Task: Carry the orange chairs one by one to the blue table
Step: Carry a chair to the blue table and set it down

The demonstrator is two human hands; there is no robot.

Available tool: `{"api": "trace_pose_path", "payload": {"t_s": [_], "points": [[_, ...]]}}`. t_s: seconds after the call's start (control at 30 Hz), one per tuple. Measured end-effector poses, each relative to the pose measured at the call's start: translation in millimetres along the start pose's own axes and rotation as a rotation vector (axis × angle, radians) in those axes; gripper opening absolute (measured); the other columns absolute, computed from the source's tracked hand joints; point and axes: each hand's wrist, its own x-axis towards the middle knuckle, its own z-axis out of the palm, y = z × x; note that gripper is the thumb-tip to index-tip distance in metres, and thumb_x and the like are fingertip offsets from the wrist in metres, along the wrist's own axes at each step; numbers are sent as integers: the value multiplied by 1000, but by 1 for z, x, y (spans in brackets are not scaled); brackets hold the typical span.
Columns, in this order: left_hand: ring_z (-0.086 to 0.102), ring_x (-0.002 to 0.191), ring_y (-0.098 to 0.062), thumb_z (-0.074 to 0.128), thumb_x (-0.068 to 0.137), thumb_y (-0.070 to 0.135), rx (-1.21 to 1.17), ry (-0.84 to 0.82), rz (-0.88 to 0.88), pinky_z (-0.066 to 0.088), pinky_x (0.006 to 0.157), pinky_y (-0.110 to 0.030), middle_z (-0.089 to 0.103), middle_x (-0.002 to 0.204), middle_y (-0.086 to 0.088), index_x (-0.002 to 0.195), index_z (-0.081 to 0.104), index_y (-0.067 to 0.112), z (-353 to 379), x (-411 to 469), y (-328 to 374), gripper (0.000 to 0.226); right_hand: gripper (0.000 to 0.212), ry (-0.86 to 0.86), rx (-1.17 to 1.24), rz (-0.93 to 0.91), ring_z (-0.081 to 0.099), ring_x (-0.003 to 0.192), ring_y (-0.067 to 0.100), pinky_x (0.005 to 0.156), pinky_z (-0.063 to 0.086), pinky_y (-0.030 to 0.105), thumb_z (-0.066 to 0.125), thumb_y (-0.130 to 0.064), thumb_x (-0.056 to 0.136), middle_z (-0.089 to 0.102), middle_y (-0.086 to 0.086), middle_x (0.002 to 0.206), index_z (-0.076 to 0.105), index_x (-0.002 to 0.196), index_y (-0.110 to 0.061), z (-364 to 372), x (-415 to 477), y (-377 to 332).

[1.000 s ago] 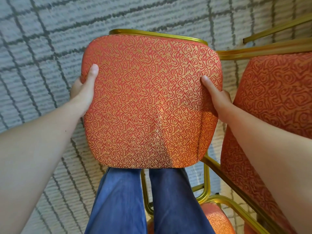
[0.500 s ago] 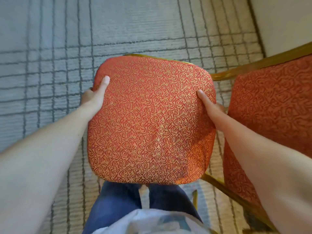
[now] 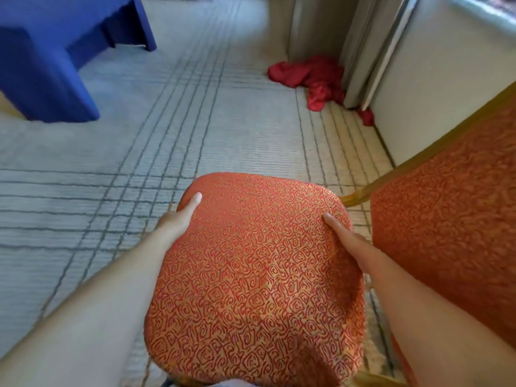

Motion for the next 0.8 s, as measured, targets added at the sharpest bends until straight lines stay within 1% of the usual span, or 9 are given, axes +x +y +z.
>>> {"api": "trace_pose_path", "payload": {"t_s": [0.1, 0.2, 0.3, 0.33, 0.37, 0.5, 0.6, 0.67, 0.8], "points": [[52, 126, -36, 40, 63, 93, -19, 26, -5, 39, 108, -44, 51, 139, -22, 139, 49, 3, -2, 0, 0, 119, 138, 25, -7, -30, 56, 121, 30, 110, 39, 43, 61, -99, 27, 58, 9, 138, 53, 140, -19, 2, -13, -8], [53, 124, -36, 41, 62, 94, -44, 46, -6, 41, 106, -42, 53, 137, -22, 137, 51, 3, -2, -3, 0, 118, 135, -4, -7, -36, 57, 120, 30, 110, 39, 45, 63, -97, 29, 59, 8, 135, 55, 139, -19, 2, -12, -11], [52, 126, -34, 41, 65, 93, -43, 62, 6, 40, 106, -40, 53, 138, -21, 137, 51, 3, -1, -1, 1, 115, 115, -2, -12, -74, 56, 121, 29, 110, 39, 42, 65, -89, 51, 59, 9, 136, 55, 138, -16, 3, -8, -15], [51, 126, -33, 42, 66, 92, -52, 66, 11, 39, 106, -39, 53, 138, -21, 137, 51, 3, -1, -1, 3, 114, 112, -9, -9, -79, 55, 121, 29, 110, 39, 42, 65, -87, 55, 58, 10, 137, 54, 139, -15, 3, -4, -17], [51, 126, -33, 42, 67, 91, -63, 67, 17, 39, 105, -39, 53, 138, -20, 137, 51, 3, 0, 0, 7, 113, 112, -12, -1, -82, 55, 122, 29, 110, 39, 42, 65, -87, 54, 58, 10, 137, 54, 139, -14, 1, 0, -18], [51, 126, -33, 43, 66, 91, -84, 47, 30, 39, 105, -39, 53, 138, -20, 137, 50, 2, 1, 10, 23, 113, 128, 1, 20, -80, 56, 121, 30, 110, 39, 45, 63, -94, 38, 58, 10, 136, 54, 139, -15, -1, 11, -29], [50, 127, -34, 41, 68, 90, -61, 42, 45, 38, 104, -38, 51, 140, -20, 139, 48, 2, 4, 24, 37, 113, 133, 0, 31, -70, 56, 121, 31, 110, 39, 47, 62, -96, 33, 58, 10, 137, 53, 140, -17, -2, 22, -38], [51, 126, -34, 41, 69, 90, -50, 31, 49, 39, 103, -39, 52, 139, -20, 138, 49, 2, 4, 35, 46, 112, 134, -2, 31, -66, 56, 121, 31, 110, 39, 47, 63, -97, 31, 59, 9, 136, 54, 139, -18, -1, 32, -46], [51, 126, -35, 43, 72, 87, -58, 29, 54, 39, 103, -38, 51, 138, -21, 138, 48, 0, 7, 65, 68, 109, 132, 2, 34, -45, 57, 120, 31, 110, 40, 47, 62, -98, 32, 59, 9, 135, 55, 138, -19, 3, 58, -69]]}}
